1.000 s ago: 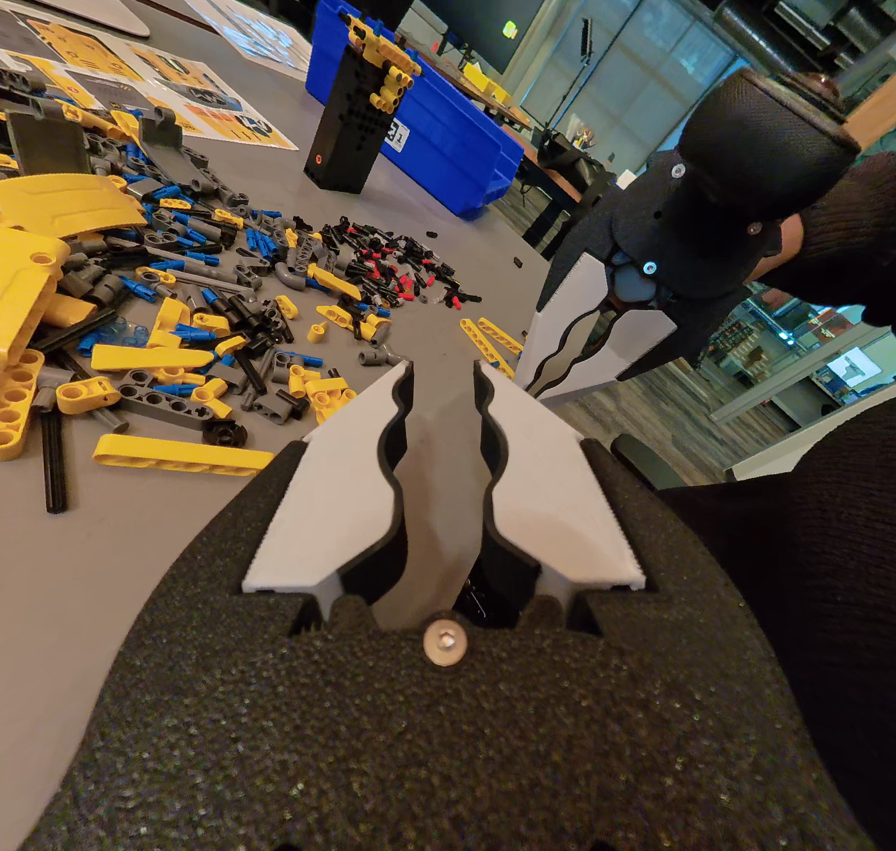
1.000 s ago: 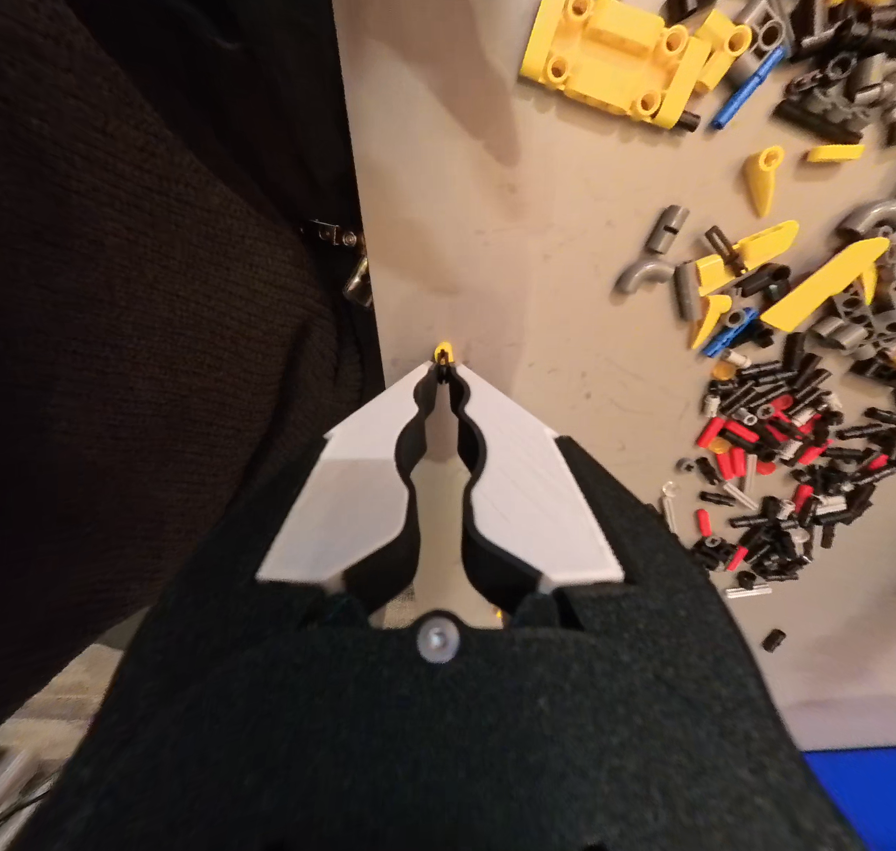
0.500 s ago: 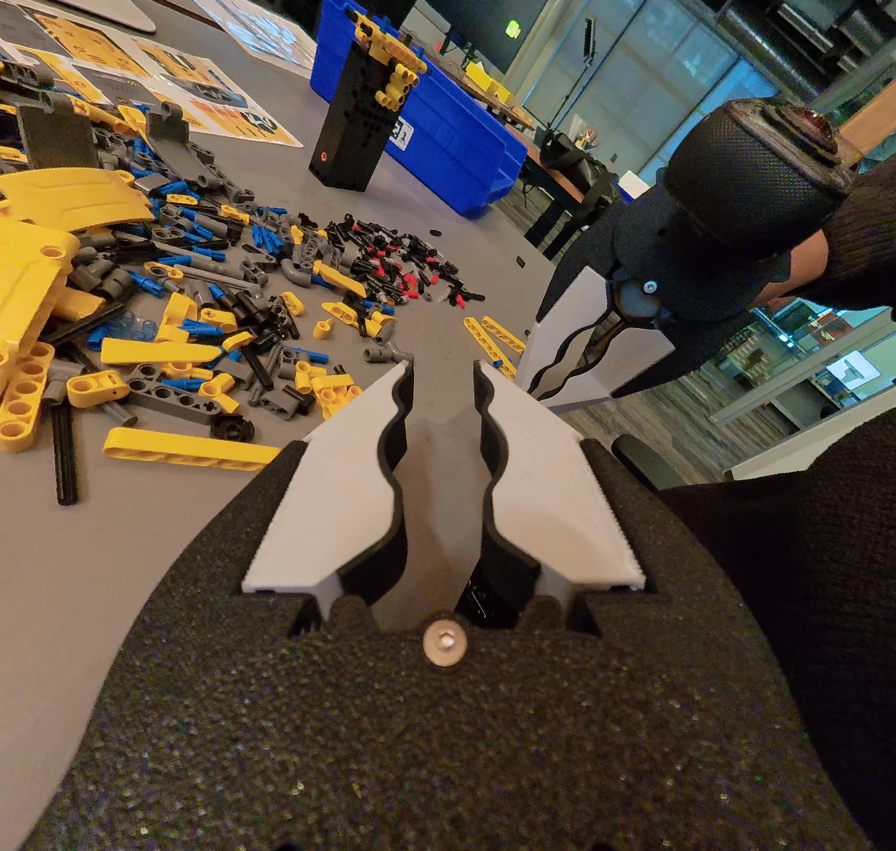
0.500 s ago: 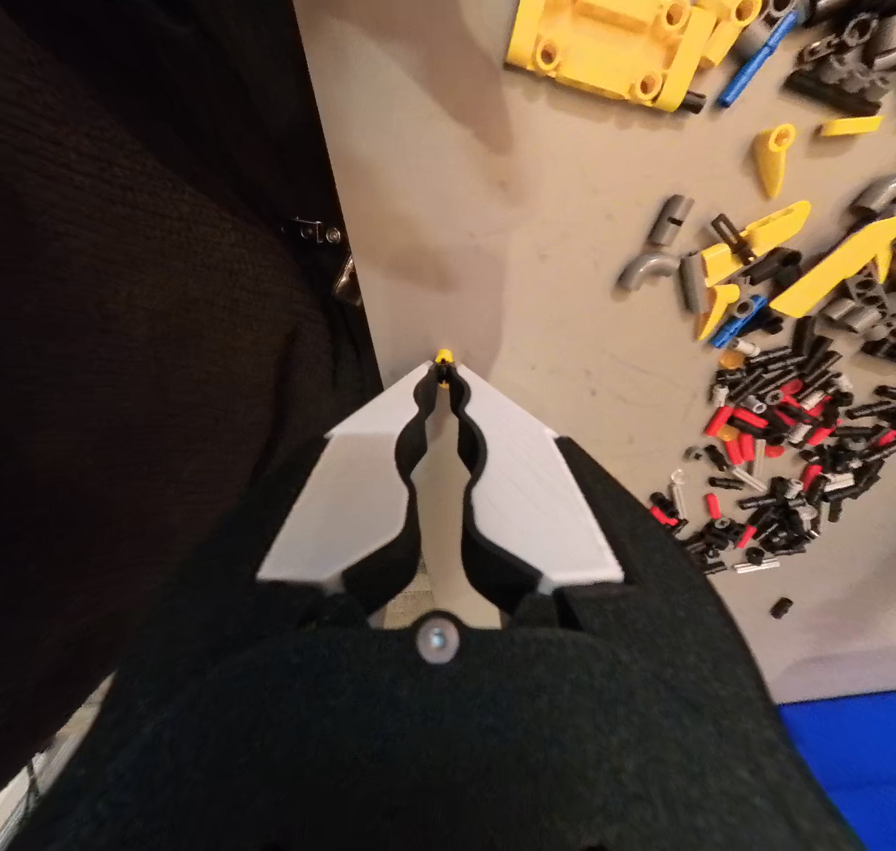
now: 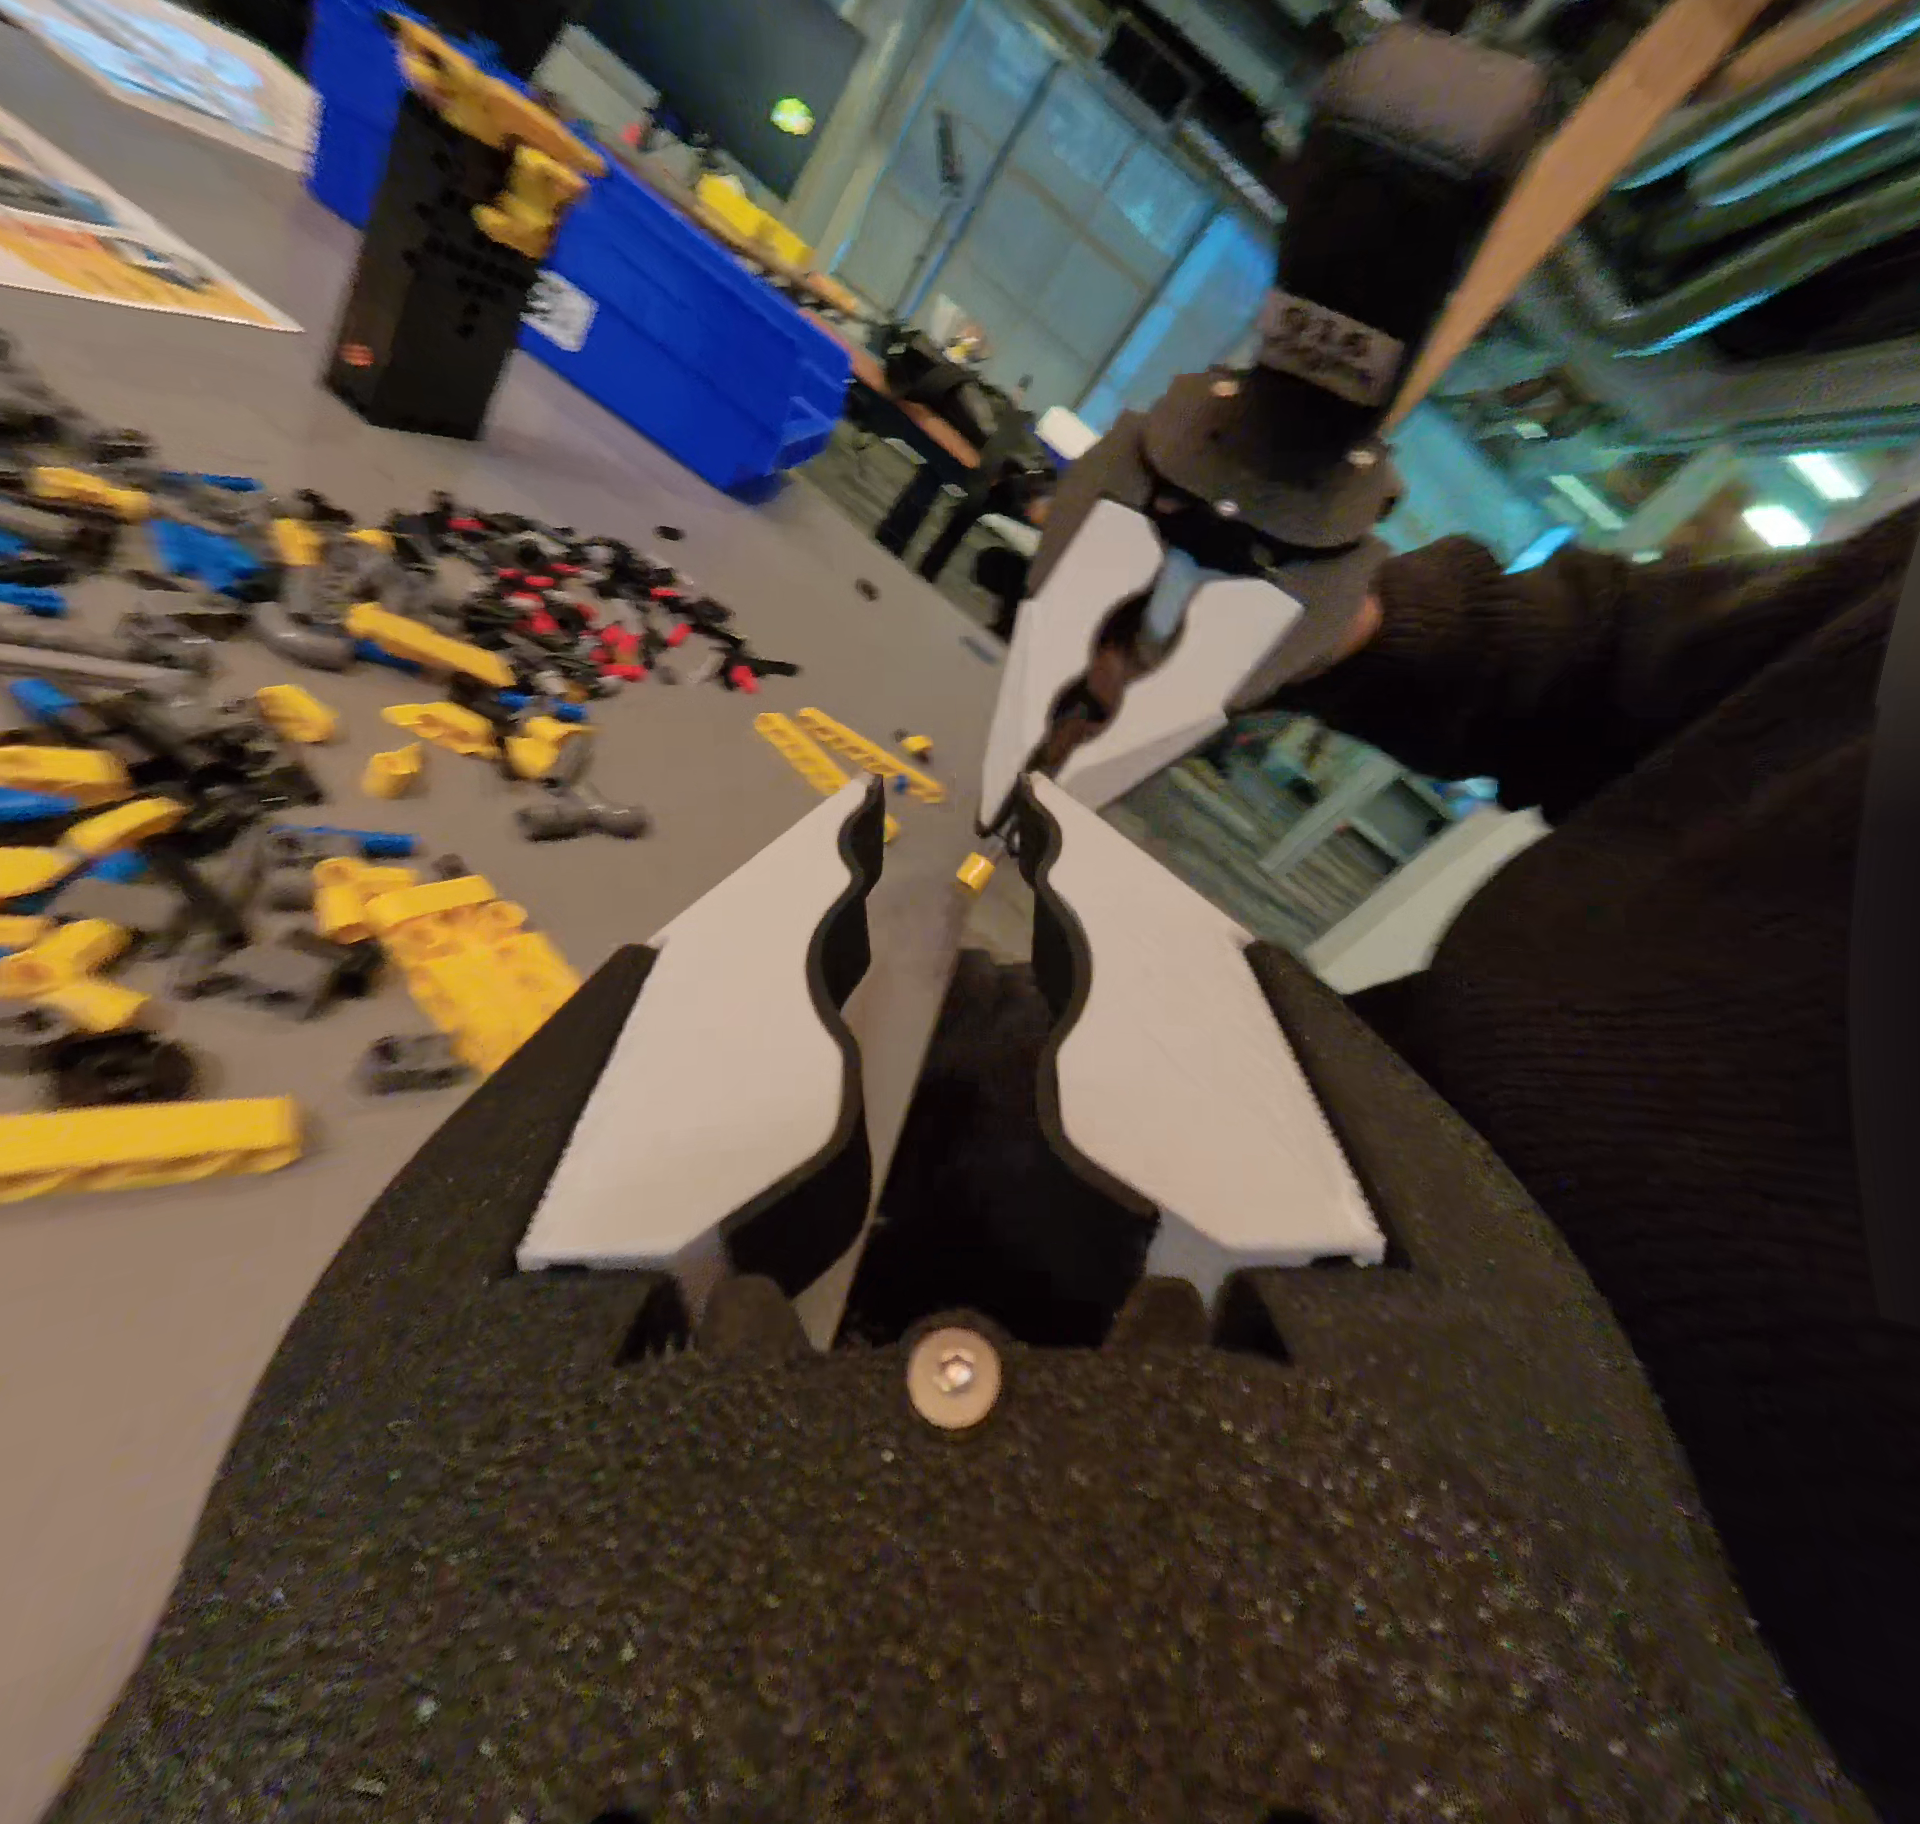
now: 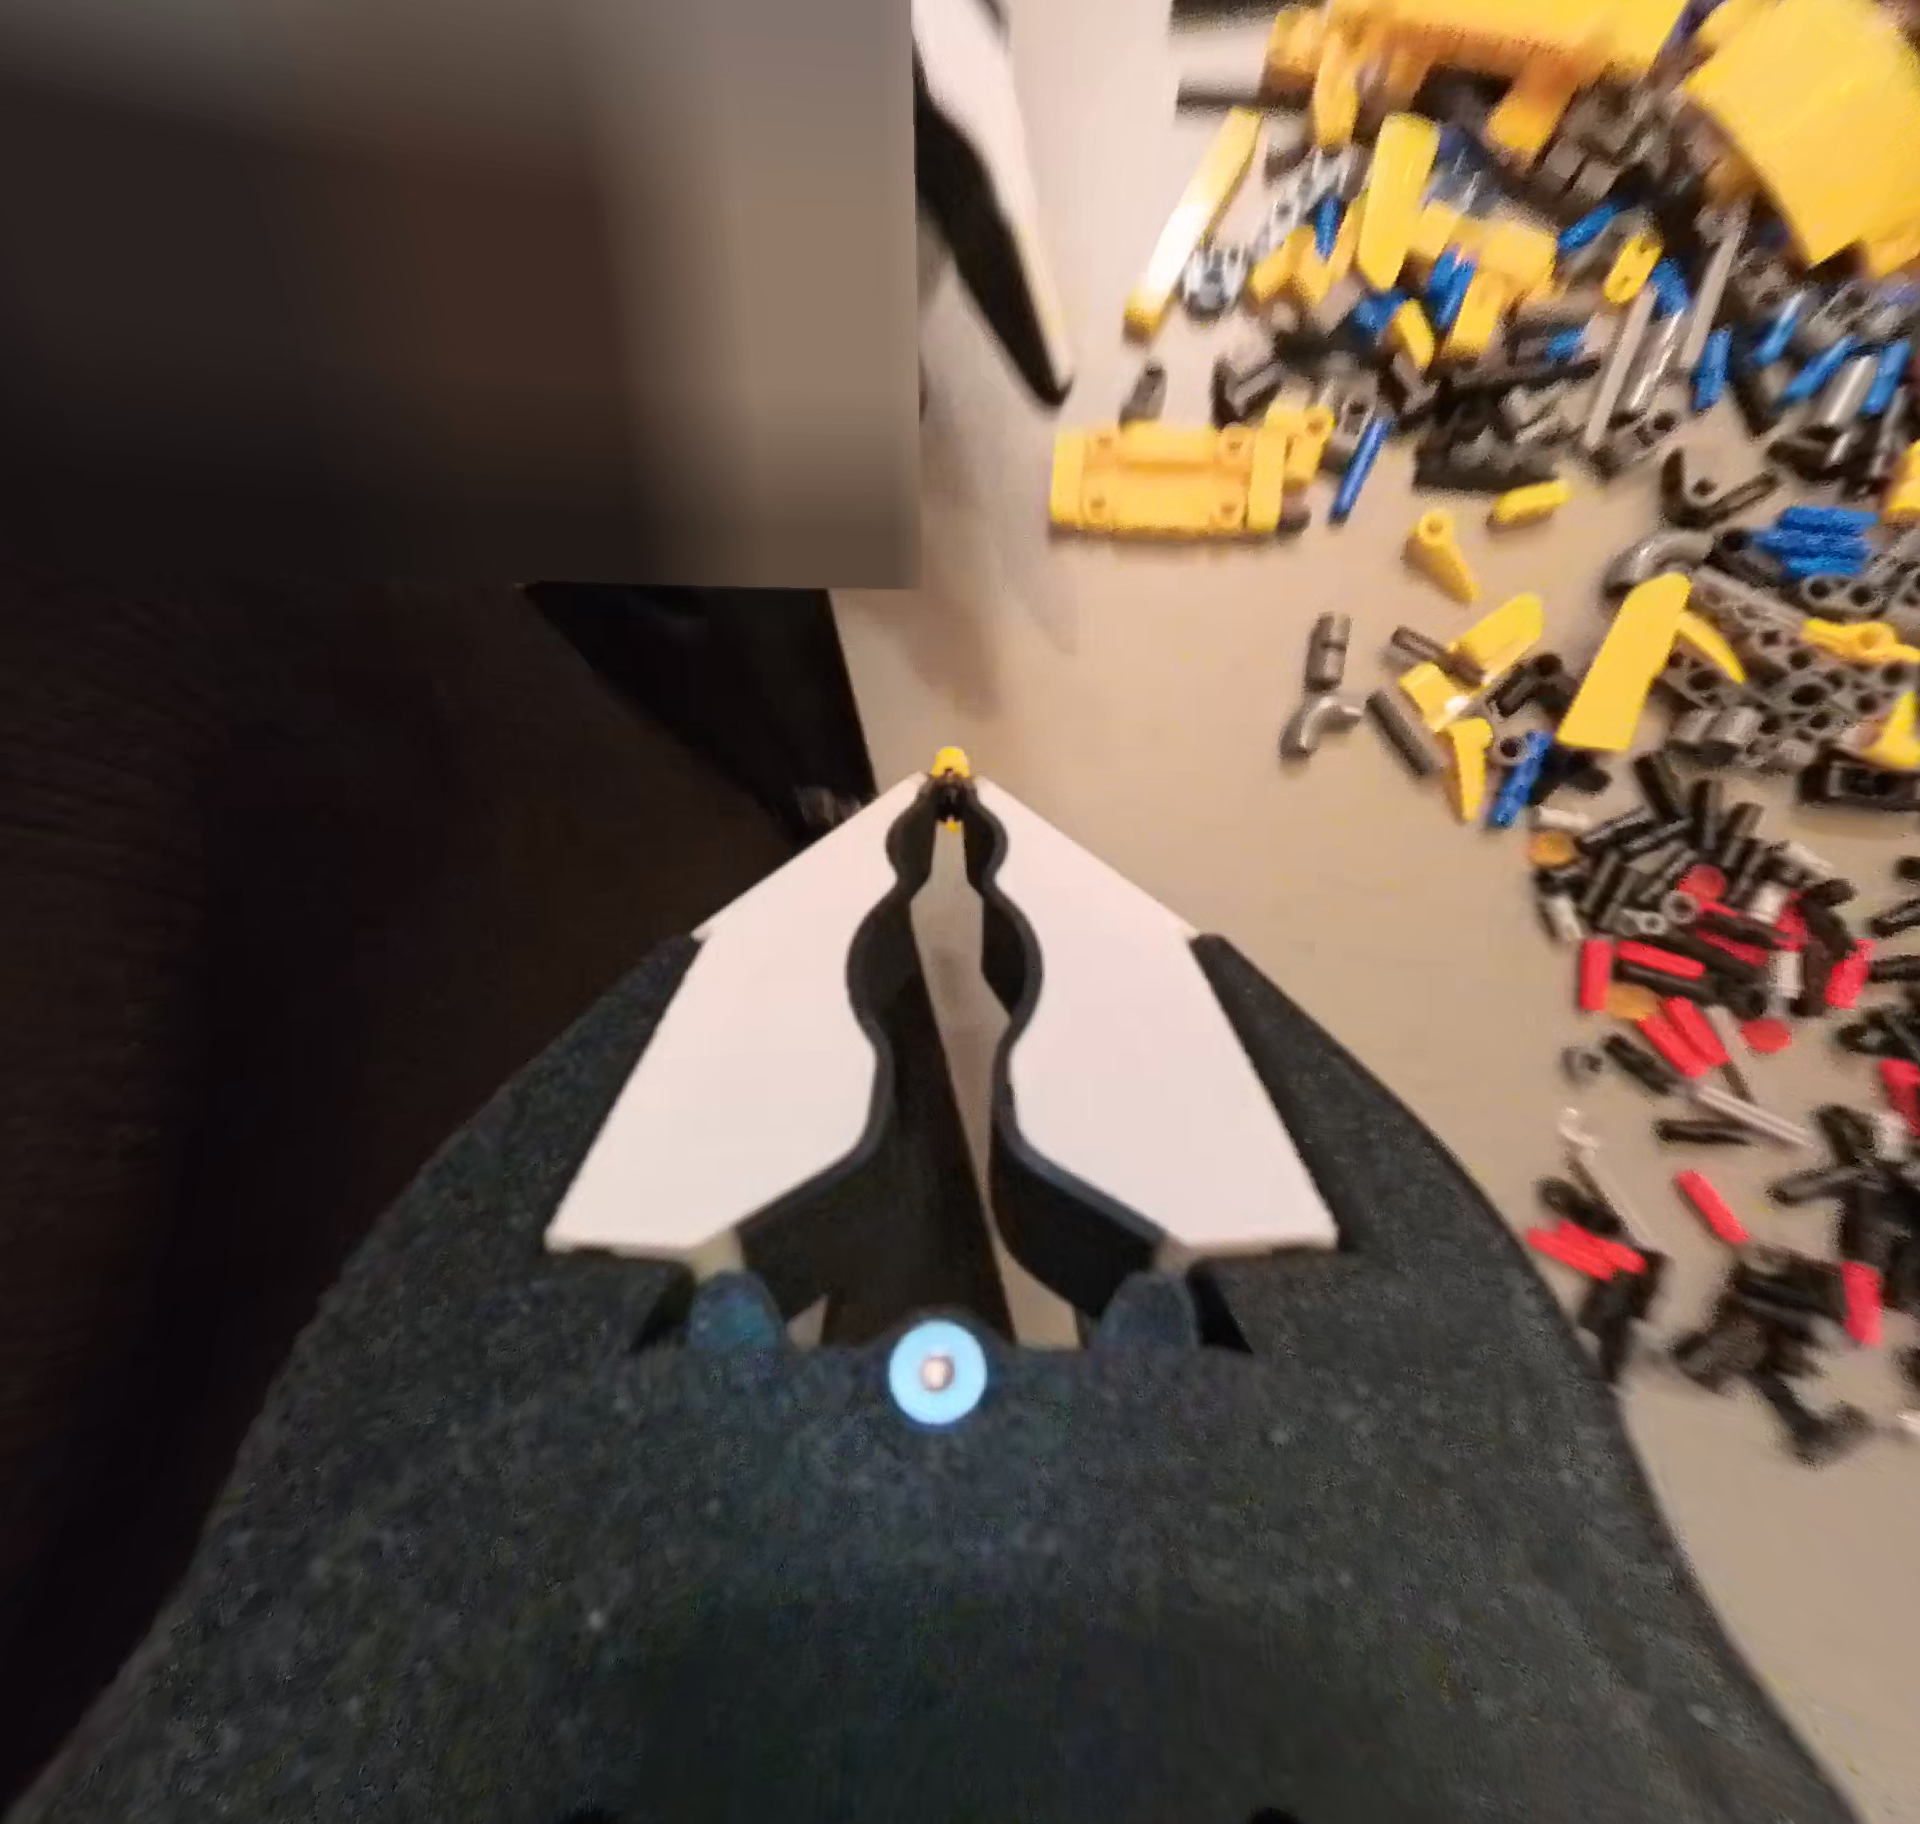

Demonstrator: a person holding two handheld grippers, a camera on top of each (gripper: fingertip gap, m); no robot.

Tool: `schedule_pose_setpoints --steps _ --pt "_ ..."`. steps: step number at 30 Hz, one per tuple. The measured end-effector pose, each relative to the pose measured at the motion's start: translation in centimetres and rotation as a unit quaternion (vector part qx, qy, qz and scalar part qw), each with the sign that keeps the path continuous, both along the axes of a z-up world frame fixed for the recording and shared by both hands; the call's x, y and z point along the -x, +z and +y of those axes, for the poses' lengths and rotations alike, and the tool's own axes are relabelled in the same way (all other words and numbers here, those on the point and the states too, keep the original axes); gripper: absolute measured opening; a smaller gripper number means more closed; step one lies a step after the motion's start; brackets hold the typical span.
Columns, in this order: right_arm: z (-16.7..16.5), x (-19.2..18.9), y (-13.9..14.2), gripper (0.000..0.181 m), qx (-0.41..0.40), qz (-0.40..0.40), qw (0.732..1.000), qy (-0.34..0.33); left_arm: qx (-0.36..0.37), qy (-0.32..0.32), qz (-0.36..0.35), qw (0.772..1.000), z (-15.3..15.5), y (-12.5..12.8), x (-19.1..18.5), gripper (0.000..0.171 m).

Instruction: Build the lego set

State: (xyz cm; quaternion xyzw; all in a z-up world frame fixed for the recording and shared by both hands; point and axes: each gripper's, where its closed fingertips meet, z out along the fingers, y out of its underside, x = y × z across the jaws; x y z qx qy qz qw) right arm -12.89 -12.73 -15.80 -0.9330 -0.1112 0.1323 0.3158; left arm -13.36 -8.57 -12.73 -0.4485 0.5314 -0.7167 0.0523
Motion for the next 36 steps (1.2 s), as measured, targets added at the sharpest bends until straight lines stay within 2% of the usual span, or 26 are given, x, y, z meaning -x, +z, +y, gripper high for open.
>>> schedule_pose_setpoints --steps 3,6,11,13,14,22,27,30,36 --pt "-0.1 0.8 2.8 0.004 -0.095 0.092 0.99 -0.045 0.063 -0.073 -0.017 0.995 -2.3 1.3 1.1 0.025" --pt "-0.9 1.1 4.3 0.004 -0.158 0.159 0.971 -0.079 0.102 -0.121 -0.027 0.987 -4.0 1.9 1.7 0.025" --pt "-2.1 1.9 4.7 0.003 -0.212 0.22 0.947 -0.099 0.075 -0.144 -0.031 0.986 -6.6 1.4 1.9 0.024" --pt "-2.5 2.2 4.7 0.004 -0.223 0.232 0.942 -0.099 0.068 -0.159 -0.03 0.984 -7.3 1.3 2.3 0.008" --pt "-2.7 2.4 4.8 0.003 -0.226 0.24 0.939 -0.099 0.069 -0.161 -0.036 0.984 -7.5 1.4 2.4 0.007" --pt "-3.4 3.4 5.0 0.004 -0.23 0.237 0.94 -0.092 0.086 -0.18 -0.047 0.979 -8.3 2.1 3.1 0.007" --pt "-3.6 3.8 4.7 0.003 -0.228 0.228 0.942 -0.093 0.04 -0.178 -0.046 0.982 -8.6 1.7 3.5 0.007" --pt "-3.7 4.1 4.8 0.003 -0.226 0.247 0.938 -0.091 0.044 -0.189 -0.043 0.98 -8.8 1.8 3.8 0.007" --pt "-3.8 3.9 5.1 0.003 -0.229 0.217 0.945 -0.087 0.061 -0.185 -0.051 0.979 -8.7 2.1 3.6 0.008"
